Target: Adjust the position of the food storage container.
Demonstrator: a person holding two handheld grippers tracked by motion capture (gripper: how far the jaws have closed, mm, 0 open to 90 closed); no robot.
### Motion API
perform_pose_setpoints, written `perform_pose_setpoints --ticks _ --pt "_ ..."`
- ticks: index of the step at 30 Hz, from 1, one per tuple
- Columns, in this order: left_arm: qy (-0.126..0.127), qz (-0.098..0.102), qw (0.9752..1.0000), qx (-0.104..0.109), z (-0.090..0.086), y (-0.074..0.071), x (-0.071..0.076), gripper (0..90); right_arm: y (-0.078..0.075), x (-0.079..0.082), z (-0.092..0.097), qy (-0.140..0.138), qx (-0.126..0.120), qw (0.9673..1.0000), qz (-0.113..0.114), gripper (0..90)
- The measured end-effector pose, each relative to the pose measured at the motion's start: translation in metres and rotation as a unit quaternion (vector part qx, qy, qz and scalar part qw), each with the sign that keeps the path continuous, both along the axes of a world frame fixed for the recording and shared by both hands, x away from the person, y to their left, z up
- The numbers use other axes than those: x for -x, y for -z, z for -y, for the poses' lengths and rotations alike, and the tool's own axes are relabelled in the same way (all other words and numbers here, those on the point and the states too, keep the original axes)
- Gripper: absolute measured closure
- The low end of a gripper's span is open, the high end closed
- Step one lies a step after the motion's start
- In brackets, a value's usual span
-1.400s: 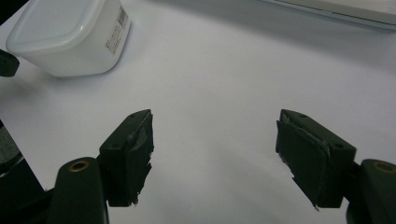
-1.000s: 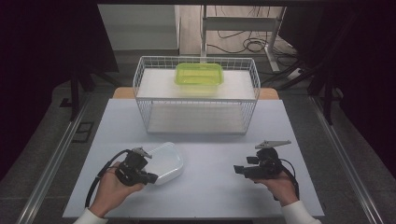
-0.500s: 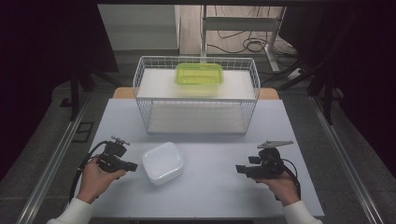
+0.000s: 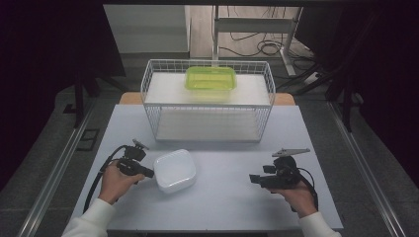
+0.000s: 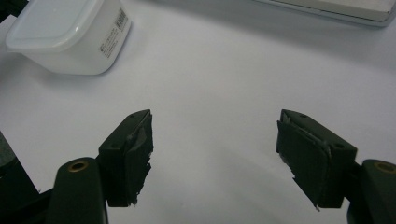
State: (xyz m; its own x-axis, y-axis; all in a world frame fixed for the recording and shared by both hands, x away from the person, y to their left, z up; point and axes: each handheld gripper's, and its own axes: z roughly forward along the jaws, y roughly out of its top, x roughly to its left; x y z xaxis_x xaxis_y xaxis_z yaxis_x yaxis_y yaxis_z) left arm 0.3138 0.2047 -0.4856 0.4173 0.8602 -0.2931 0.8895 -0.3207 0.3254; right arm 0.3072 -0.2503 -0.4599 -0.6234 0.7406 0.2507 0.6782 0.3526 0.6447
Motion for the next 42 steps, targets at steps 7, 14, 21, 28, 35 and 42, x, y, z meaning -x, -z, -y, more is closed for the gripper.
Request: perform_pose_setpoints --ticks 7,14,21,28,35,42 --pt "0.009 0.001 0.9999 0.006 0.021 0.001 -0.013 90.0 0.0 -0.001 0.0 0.0 0.0 1.0 0.0 26.9" --pt "0.027 0.003 0.9995 0.017 0.049 0.002 -0.026 90.0 0.0 -0.001 0.0 0.0 0.0 1.0 -0.002 27.0" --pt "0.046 0.006 0.9987 0.021 0.071 0.001 -0.033 90.0 0.001 -0.001 0.002 0.001 0.0 1.0 -0.002 27.0" --pt "0.043 0.012 0.9986 0.029 0.08 0.003 -0.034 90.0 0.001 -0.001 0.003 0.001 0.0 1.0 -0.002 27.0" --pt "0.044 0.016 0.9984 0.032 0.082 0.003 -0.032 90.0 0.002 -0.002 0.002 0.002 0.001 1.0 -0.003 27.0" --pt "0.035 0.057 0.997 0.039 0.063 -0.012 -0.016 84.2 0.0 0.0 0.004 0.007 -0.002 1.0 0.002 27.0"
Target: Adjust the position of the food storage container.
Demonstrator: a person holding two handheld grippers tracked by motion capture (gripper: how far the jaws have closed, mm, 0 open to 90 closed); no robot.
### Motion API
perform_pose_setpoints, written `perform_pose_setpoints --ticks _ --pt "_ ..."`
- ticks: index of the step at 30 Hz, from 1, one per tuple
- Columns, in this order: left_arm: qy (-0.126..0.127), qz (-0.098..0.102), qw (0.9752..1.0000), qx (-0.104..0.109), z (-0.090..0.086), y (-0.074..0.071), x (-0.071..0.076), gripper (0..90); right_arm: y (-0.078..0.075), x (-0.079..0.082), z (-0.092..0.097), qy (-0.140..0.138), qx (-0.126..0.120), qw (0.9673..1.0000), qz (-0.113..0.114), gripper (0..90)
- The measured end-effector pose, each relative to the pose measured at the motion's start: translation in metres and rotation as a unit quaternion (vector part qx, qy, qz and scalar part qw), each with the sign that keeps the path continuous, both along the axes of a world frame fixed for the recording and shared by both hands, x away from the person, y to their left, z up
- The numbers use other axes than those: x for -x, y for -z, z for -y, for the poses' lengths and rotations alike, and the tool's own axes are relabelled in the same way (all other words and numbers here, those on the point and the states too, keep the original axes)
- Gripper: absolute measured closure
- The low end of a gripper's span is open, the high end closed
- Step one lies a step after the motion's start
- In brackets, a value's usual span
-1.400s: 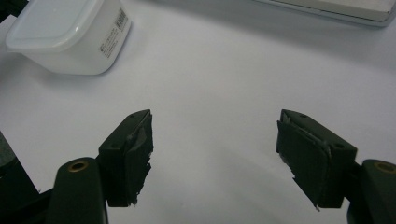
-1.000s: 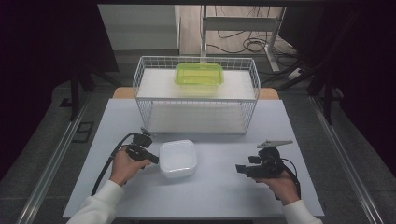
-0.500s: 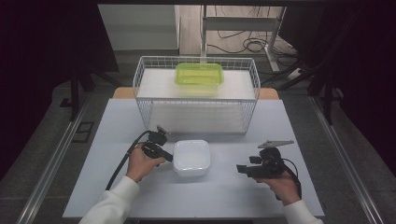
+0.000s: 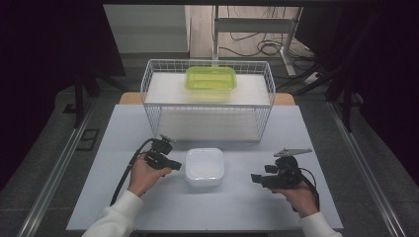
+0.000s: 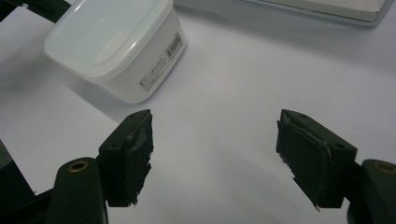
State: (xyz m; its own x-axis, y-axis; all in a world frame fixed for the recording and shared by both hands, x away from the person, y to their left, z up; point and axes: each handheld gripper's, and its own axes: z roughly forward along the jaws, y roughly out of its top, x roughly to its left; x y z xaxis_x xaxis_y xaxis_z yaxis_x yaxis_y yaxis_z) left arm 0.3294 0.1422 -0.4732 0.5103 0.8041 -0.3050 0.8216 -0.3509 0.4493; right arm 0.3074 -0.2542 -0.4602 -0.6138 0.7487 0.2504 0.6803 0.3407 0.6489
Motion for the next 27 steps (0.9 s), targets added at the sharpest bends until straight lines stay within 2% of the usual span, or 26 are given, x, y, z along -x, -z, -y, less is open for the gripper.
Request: perform_pose_setpoints --ticks 2,3,5,6,7,9,11,12,16,17,24,27 --pt "-0.003 0.016 0.9999 0.002 -0.008 -0.006 0.009 77.9 0.0 0.0 0.0 0.0 0.001 1.0 0.002 27.0" --pt "-0.007 0.025 0.9996 0.011 -0.012 -0.008 0.014 73.5 0.0 0.0 0.0 0.0 0.001 1.0 0.002 27.0" --pt "-0.011 0.051 0.9981 0.033 -0.02 -0.012 0.025 62.7 0.0 0.0 -0.001 0.0 0.001 1.0 0.001 27.0" --pt "-0.016 0.059 0.9974 0.038 -0.023 -0.013 0.028 55.2 0.0 -0.001 -0.001 -0.001 0.002 1.0 0.002 26.9" --pt "-0.021 0.068 0.9968 0.038 -0.026 -0.014 0.031 51.8 0.0 -0.001 -0.002 0.0 0.002 1.0 0.002 26.8" --pt "-0.026 0.075 0.9961 0.039 -0.032 -0.015 0.035 43.9 0.0 -0.002 -0.004 -0.002 0.002 1.0 0.004 26.6" --pt "-0.038 0.084 0.9941 0.057 -0.04 -0.018 0.038 38.6 -0.001 -0.003 -0.006 -0.004 0.003 1.0 0.006 26.5" --pt "-0.04 0.087 0.9933 0.066 -0.043 -0.02 0.039 35.4 0.0 -0.004 -0.007 -0.005 0.002 1.0 0.007 26.5" --pt "-0.05 0.091 0.9902 0.093 -0.054 -0.022 0.042 32.0 0.002 -0.007 -0.009 -0.002 0.005 0.9999 0.012 26.4" --pt "-0.056 0.091 0.9888 0.105 -0.058 -0.021 0.042 31.7 0.002 -0.008 -0.009 -0.001 0.004 0.9999 0.013 26.4" --pt "-0.068 0.071 0.9883 0.116 -0.064 -0.014 0.043 30.2 -0.003 -0.009 -0.013 0.003 -0.005 0.9993 0.036 26.4" --pt "-0.071 0.071 0.9873 0.124 -0.063 -0.015 0.042 29.3 -0.002 -0.009 -0.015 -0.002 -0.007 0.9991 0.041 26.4"
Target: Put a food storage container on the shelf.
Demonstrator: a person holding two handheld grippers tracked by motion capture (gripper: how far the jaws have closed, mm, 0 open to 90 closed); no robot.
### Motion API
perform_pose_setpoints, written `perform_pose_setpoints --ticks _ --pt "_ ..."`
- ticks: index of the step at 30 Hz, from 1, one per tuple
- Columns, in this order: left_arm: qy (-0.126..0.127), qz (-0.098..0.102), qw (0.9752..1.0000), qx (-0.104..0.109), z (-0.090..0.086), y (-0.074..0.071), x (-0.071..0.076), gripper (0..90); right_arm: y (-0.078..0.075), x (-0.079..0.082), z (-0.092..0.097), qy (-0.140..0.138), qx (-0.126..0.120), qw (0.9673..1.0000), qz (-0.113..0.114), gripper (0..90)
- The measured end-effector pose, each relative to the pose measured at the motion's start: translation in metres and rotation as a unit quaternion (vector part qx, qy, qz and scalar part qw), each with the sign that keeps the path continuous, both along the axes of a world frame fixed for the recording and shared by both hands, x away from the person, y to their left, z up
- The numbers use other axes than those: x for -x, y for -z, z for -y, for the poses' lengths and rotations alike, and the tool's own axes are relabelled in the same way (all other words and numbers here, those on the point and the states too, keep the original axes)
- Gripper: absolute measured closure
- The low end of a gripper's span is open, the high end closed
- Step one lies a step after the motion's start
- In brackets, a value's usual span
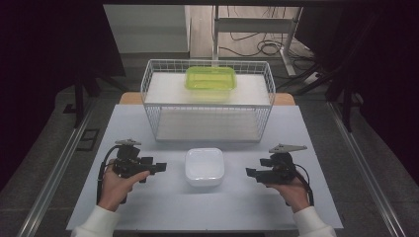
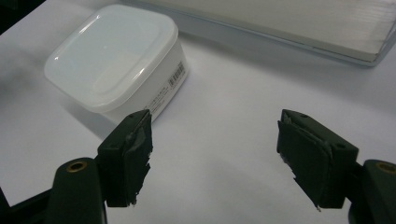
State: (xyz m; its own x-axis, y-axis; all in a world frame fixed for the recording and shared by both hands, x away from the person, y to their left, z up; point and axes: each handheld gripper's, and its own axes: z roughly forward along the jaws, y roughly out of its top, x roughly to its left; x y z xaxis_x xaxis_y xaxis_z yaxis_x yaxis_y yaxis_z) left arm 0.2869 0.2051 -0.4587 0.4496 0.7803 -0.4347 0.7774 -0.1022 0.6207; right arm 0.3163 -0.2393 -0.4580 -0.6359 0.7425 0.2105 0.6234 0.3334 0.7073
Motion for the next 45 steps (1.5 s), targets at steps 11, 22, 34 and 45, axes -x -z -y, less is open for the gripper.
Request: perform_pose_setpoints --ticks 11,22,34,45 --pt "-0.01 -0.017 0.9995 0.026 0.006 0.004 -0.008 31.5 0.001 -0.003 -0.004 0.002 -0.022 0.9996 -0.015 28.4" --pt "0.0 -0.043 0.9972 0.062 0.014 0.009 -0.02 35.1 0.0 -0.015 -0.024 -0.001 -0.053 0.9976 -0.046 32.1" --pt "0.013 -0.079 0.9925 0.093 0.038 0.015 -0.032 41.2 0.002 -0.028 -0.05 -0.006 -0.078 0.993 -0.089 38.8" --pt "0.014 -0.116 0.9867 0.113 0.043 0.034 -0.043 46.7 0.018 -0.04 -0.061 -0.009 -0.095 0.9867 -0.132 45.1"
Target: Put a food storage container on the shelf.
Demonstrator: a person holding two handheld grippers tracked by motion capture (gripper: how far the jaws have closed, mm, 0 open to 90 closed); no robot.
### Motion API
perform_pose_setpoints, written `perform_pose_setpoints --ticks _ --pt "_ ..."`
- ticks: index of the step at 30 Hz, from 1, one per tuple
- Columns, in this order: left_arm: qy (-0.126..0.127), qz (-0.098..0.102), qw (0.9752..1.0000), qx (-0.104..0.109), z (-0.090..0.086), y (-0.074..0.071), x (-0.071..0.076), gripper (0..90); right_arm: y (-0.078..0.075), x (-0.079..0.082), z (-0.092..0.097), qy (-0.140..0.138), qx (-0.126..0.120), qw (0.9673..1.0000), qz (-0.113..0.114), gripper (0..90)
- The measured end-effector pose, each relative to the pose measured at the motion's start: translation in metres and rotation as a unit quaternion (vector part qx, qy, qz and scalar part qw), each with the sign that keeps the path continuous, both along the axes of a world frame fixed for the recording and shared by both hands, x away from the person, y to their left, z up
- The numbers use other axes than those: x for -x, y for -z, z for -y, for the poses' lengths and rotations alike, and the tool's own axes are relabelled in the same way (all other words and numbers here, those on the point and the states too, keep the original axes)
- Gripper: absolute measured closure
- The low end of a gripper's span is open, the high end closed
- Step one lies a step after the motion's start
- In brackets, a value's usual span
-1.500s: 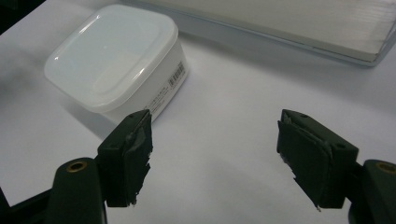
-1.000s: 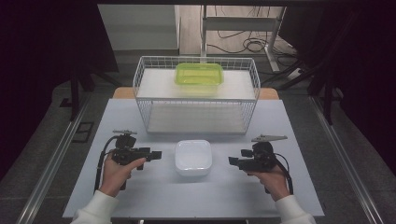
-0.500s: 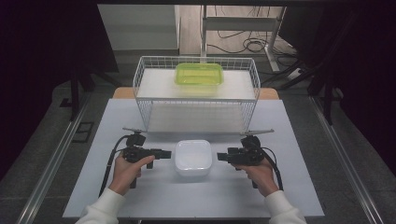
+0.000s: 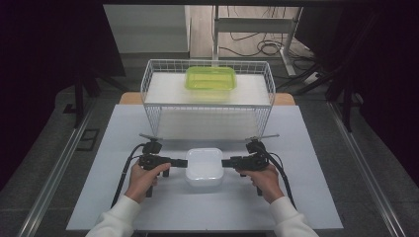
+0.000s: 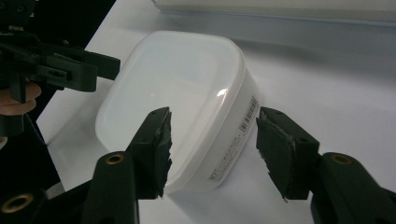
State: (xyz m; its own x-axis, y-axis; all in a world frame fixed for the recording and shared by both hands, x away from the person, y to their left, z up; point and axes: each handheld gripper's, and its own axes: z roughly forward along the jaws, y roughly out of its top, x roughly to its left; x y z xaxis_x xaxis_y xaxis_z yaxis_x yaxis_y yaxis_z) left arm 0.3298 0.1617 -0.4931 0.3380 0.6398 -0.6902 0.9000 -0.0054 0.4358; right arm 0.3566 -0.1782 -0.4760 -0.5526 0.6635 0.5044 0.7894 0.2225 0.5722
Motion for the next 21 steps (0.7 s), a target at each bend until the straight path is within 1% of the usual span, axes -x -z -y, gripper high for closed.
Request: perform_pose_setpoints --ticks 1,3,6,8,10,11,12,14,16,17,18,21 --pt "0.0 -0.003 1.0 0.004 0.0 0.001 -0.001 47.7 0.001 -0.001 -0.001 -0.001 -0.001 1.0 -0.003 45.9" --pt "0.002 -0.007 1.0 0.005 0.0 0.003 -0.001 49.0 0.004 -0.002 -0.002 -0.005 0.0 1.0 -0.008 47.1" --pt "0.005 -0.009 0.9999 0.006 0.0 0.005 -0.001 50.7 0.009 -0.004 -0.005 -0.007 -0.012 0.9997 -0.019 49.3" --pt "0.005 -0.011 0.9998 0.016 0.001 0.006 -0.001 52.3 0.011 -0.005 -0.006 -0.007 -0.018 0.9995 -0.025 50.9" --pt "0.011 -0.016 0.9996 0.02 0.0 0.009 -0.002 54.3 0.013 -0.007 -0.006 -0.007 -0.023 0.9991 -0.034 52.4" --pt "0.01 -0.022 0.9994 0.024 0.0 0.011 -0.003 55.3 0.014 -0.008 -0.006 -0.006 -0.023 0.999 -0.037 53.2" --pt "0.013 -0.024 0.9993 0.026 -0.001 0.013 -0.003 57.0 0.016 -0.008 -0.006 -0.004 -0.028 0.9985 -0.046 54.5" --pt "0.015 -0.032 0.9984 0.044 -0.002 0.017 -0.004 60.4 0.018 -0.01 -0.005 -0.003 -0.044 0.9973 -0.059 57.7" --pt "0.018 -0.034 0.9978 0.053 -0.002 0.017 -0.004 65.1 0.019 -0.01 -0.005 -0.003 -0.054 0.9962 -0.068 60.5" --pt "0.019 -0.035 0.9977 0.055 -0.001 0.017 -0.004 67.9 0.019 -0.01 -0.005 -0.003 -0.054 0.9961 -0.069 61.7" --pt "0.019 -0.034 0.9977 0.054 0.0 0.017 -0.003 68.2 0.019 -0.01 -0.004 0.001 -0.058 0.9958 -0.071 64.2" --pt "0.015 -0.036 0.9977 0.056 0.0 0.017 -0.003 69.5 0.021 -0.01 -0.001 0.012 -0.077 0.993 -0.089 67.2"
